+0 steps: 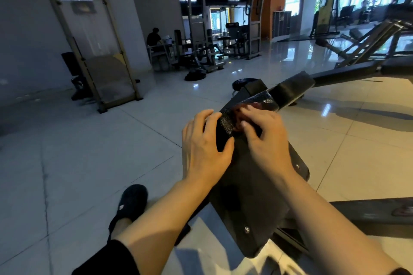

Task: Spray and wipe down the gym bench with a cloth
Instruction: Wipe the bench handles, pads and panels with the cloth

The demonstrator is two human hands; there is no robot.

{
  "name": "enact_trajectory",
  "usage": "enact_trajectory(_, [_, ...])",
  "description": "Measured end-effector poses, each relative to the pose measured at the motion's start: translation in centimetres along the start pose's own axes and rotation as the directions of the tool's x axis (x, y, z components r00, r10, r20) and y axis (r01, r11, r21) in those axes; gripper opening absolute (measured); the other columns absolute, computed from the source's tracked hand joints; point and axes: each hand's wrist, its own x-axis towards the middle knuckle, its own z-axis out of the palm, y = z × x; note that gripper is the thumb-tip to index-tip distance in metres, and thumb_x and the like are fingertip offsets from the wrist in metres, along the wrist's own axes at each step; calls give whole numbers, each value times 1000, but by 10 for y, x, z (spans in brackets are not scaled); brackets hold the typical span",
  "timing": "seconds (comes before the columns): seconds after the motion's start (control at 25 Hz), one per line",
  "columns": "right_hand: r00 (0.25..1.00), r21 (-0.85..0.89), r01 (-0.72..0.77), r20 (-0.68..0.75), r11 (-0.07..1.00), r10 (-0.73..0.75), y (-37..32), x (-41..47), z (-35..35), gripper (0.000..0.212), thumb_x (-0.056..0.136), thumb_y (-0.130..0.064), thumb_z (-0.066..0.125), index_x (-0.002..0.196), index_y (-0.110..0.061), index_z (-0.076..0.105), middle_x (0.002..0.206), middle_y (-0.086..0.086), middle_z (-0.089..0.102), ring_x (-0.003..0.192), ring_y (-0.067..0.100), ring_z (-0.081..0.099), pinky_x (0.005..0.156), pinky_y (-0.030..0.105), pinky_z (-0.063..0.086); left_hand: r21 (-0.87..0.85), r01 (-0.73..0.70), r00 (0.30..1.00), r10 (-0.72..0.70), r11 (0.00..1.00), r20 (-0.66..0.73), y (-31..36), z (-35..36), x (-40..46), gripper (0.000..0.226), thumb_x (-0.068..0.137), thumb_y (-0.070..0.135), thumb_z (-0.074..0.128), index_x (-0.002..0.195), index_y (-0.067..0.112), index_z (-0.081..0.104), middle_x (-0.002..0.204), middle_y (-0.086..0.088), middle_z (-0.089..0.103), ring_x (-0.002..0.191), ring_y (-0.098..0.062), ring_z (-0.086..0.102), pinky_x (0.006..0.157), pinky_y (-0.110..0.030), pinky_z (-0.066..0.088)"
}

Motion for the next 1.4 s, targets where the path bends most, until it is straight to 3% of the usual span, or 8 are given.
enact_trajectory(0.08, [986,19,148,80,989,-149,-7,-5,1,36,90,-12,62,125,-18,63,129,-4,60,127,11,44,109,26,30,36,-8,999,10,999,-38,7,3,-1,52,74,20,74,120,12,51,122,-5,49,109,-16,44,92,-34,45])
enact_trajectory(0.16, [973,4,198,121,980,-197,-2,0,-2,36,89,-9,62,125,-17,63,128,-3,61,125,12,44,106,19,27,52,-25,998,27,998,-50,10,5,-1,51,73,18,73,118,12,50,121,-5,48,109,-16,43,91,-34,45])
enact_trajectory(0.4, [993,-30,-111,-41,993,110,33,36,-12,36,94,-13,57,130,-18,59,135,1,57,133,16,42,114,38,31,118,-176,984,176,977,13,9,28,9,43,73,17,74,114,11,59,120,-6,53,114,-22,46,99,-45,41])
enact_trajectory(0.64, [989,39,116,83,993,-119,28,32,-9,35,92,-10,58,126,-18,62,131,-3,59,129,8,46,112,40,36,74,-161,980,168,984,-110,2,54,8,41,74,16,72,113,14,58,119,-6,54,118,-22,45,115,-43,24])
enact_trajectory(0.88, [983,109,-179,-30,978,183,48,54,-17,35,97,-12,54,130,-21,59,127,-11,58,123,3,48,110,38,39,62,-188,978,193,980,-78,-3,52,0,48,75,16,70,121,15,57,128,-4,52,129,-20,42,115,-49,21])
enact_trajectory(0.96, [985,114,-167,-28,979,172,45,50,-14,33,97,-14,54,129,-19,60,126,-8,60,120,4,50,107,38,42,61,-195,978,199,979,-60,-3,52,-2,52,76,15,70,125,14,54,132,-4,51,134,-20,38,116,-50,21])
enact_trajectory(1.2, [996,122,71,52,990,-78,30,36,-11,34,91,-17,55,124,-22,62,122,-7,63,119,2,52,105,30,42,62,-224,974,225,973,-19,-7,51,-2,60,77,13,70,132,15,46,137,-5,48,139,-21,32,118,-53,16])
enact_trajectory(1.4, [993,147,-114,-18,983,118,47,51,-13,34,97,-13,53,129,-21,59,124,-7,60,119,3,50,106,37,42,55,-204,979,204,977,7,-4,41,-10,61,77,13,68,135,13,48,144,-6,43,142,-21,28,120,-48,10])
